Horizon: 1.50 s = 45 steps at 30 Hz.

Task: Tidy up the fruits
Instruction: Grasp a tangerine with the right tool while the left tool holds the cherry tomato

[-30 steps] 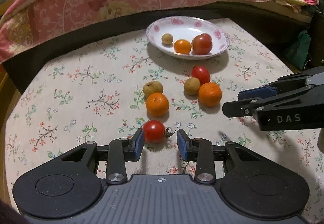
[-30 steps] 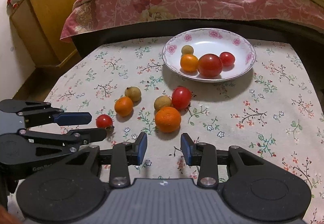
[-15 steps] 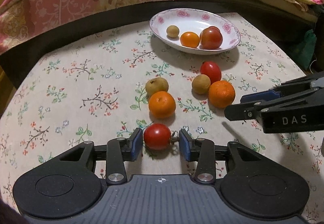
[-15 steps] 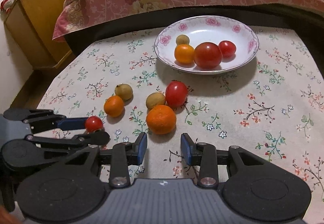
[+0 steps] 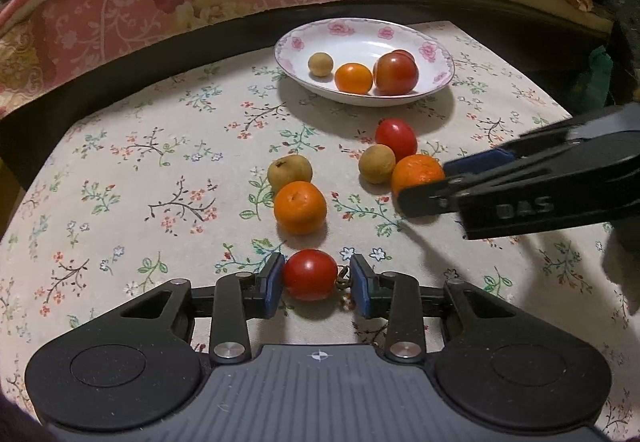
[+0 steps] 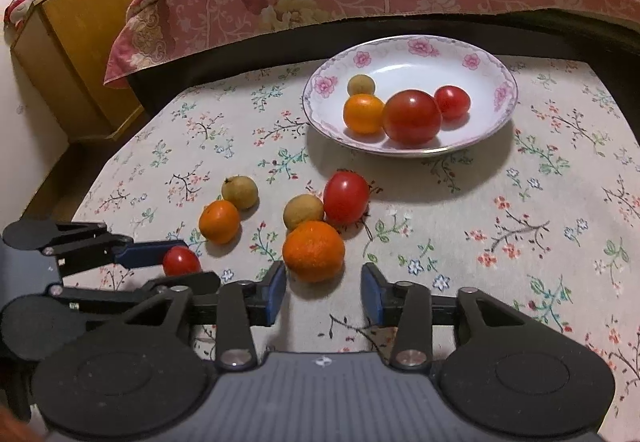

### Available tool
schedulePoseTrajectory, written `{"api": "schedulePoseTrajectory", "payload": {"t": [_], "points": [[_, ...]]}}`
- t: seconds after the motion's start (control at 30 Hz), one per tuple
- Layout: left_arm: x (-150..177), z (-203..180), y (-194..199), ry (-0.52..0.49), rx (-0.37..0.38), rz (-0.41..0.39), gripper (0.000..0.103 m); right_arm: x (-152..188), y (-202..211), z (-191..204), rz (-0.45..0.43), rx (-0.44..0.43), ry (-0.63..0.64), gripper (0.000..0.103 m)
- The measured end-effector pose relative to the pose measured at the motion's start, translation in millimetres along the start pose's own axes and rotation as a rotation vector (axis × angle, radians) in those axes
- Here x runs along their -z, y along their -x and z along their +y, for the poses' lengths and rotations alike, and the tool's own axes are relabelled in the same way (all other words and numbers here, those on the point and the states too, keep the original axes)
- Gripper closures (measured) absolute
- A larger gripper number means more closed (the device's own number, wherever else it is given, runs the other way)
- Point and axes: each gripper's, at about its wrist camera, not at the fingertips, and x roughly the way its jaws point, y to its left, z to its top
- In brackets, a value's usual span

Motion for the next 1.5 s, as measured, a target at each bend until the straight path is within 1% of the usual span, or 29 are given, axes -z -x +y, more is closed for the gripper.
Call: {"api": "schedulePoseTrajectory", "payload": {"t": [0.17, 0.27, 0.37, 0.4, 0.57, 0.73, 0.83, 0.9, 0.97, 1.07, 1.17, 1.23, 1.3, 1.4, 1.5], "points": [[1, 1, 0, 0.000, 0.004, 0.004, 0.059, -5, -11, 9, -0.024, 0.029, 0.073, 0.056], [1, 1, 0, 0.001, 0.004, 0.005, 0.059, -7, -16, 15, -0.024, 0.051, 0.108, 0.056], [0, 0, 1, -0.002, 0.005, 0.005, 0.059, -3, -14, 20, -0.019, 0.086, 0.149, 0.066], [0, -1, 1, -0.003, 0.010, 0.005, 0.060, -1, -12, 20, -0.015, 0.092, 0.160, 0.067], [5, -6, 5, -0.017, 0.027, -0.003, 0.060, 10, 6, 15, 0.015, 0.100, 0.127, 0.068], [8, -17, 11, -0.054, 0.052, -0.020, 0.060, 31, 32, 9, 0.037, 0.127, 0.098, 0.068], [14, -23, 10, -0.078, 0.055, -0.010, 0.059, 44, 46, 10, 0.033, 0.160, 0.114, 0.068], [16, -24, 12, -0.089, 0.049, -0.019, 0.059, 50, 52, 10, 0.035, 0.178, 0.120, 0.068], [18, -24, 13, -0.088, 0.041, -0.019, 0.057, 54, 52, 9, 0.035, 0.172, 0.106, 0.068], [22, -25, 16, -0.088, 0.026, -0.021, 0.057, 58, 50, 11, 0.030, 0.168, 0.112, 0.068], [25, -25, 20, -0.065, 0.016, -0.018, 0.057, 60, 49, 11, 0.022, 0.167, 0.115, 0.068], [28, -26, 21, -0.060, 0.007, -0.020, 0.055, 61, 49, 10, 0.022, 0.165, 0.111, 0.067], [29, -27, 22, -0.058, -0.006, -0.022, 0.050, 61, 48, 10, 0.024, 0.168, 0.111, 0.067], [31, -26, 24, -0.047, -0.014, -0.019, 0.047, 62, 49, 9, 0.029, 0.167, 0.109, 0.067], [35, -27, 28, -0.048, -0.020, -0.011, 0.046, 63, 50, 8, 0.027, 0.160, 0.101, 0.067]]}}
